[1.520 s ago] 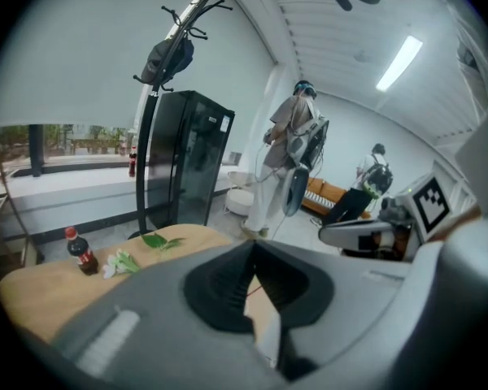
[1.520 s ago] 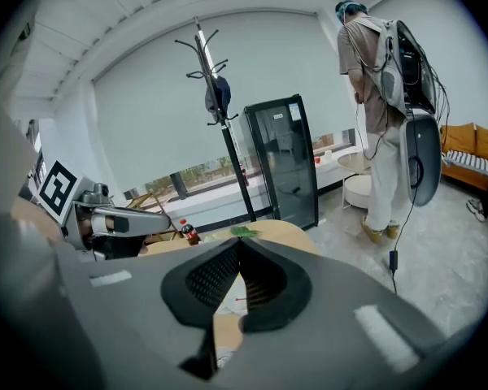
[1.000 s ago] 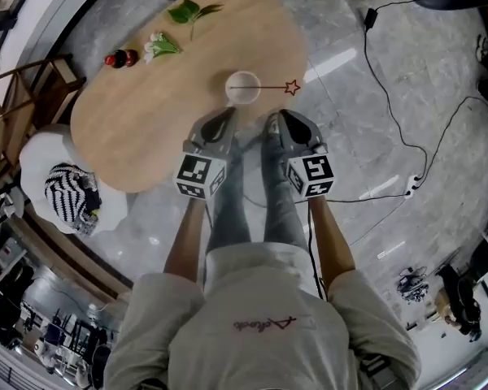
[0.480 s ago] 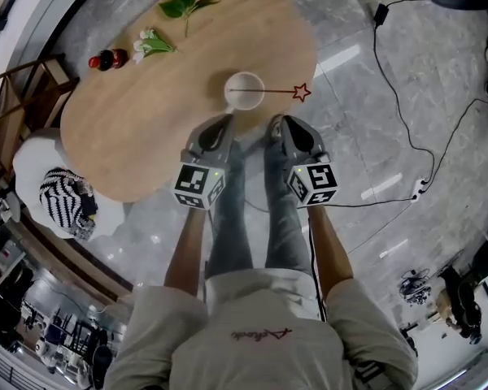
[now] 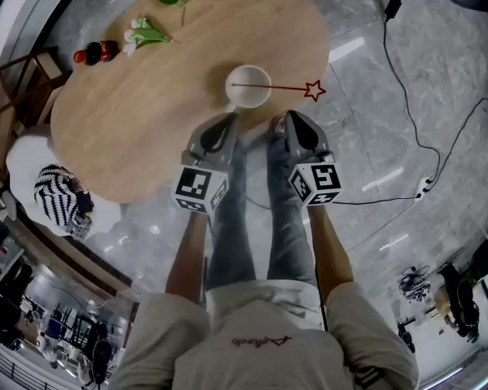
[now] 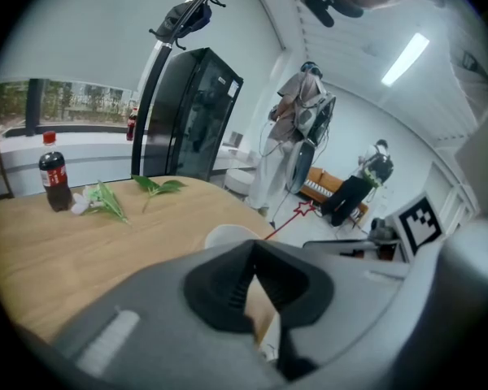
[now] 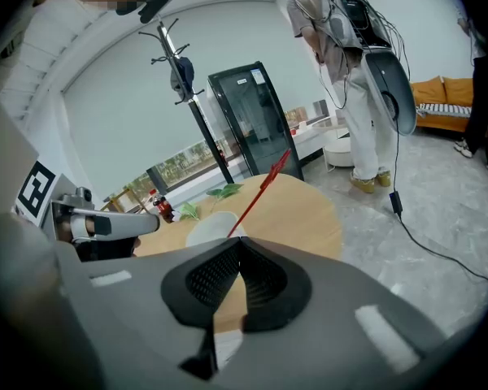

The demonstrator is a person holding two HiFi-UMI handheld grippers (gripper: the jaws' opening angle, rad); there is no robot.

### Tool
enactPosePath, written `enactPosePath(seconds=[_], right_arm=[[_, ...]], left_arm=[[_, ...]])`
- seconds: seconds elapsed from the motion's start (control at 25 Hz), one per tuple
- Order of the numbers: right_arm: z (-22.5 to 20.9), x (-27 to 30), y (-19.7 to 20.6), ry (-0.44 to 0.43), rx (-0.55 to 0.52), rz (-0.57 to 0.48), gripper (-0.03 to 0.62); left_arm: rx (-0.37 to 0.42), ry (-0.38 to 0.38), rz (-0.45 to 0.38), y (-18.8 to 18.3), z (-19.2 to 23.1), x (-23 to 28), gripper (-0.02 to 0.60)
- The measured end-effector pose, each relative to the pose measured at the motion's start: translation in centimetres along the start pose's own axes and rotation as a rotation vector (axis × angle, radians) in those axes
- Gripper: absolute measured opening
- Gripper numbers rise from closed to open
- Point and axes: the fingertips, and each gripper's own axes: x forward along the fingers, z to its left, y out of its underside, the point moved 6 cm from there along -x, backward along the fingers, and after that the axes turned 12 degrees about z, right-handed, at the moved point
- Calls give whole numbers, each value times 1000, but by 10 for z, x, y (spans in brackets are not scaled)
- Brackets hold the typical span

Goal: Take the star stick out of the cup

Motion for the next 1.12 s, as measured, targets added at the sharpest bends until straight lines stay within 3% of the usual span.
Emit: enactPosePath(seconds=[0.16, 0.44, 0.6, 0.8, 0.92, 1.12], right_arm=[[-2, 8, -8, -18, 65, -42, 5], [-16, 16, -6, -111, 522, -193, 5], [-20, 17, 0, -201, 704, -286, 5], [-23, 20, -1, -252, 748, -339, 5], [-20, 24, -1, -276, 729, -336, 106], [-14, 28, -8, -274, 695, -330, 115]], left_arm=[[-14, -1, 5, 6, 1, 1, 3], [-22, -1, 7, 8, 1, 3, 3], [-32, 1, 8, 10, 1, 5, 3], [-37, 2, 10, 11, 2, 5, 3], [-38, 2, 14, 12, 3, 5, 3], [-40, 5, 16, 13, 3, 4, 3]])
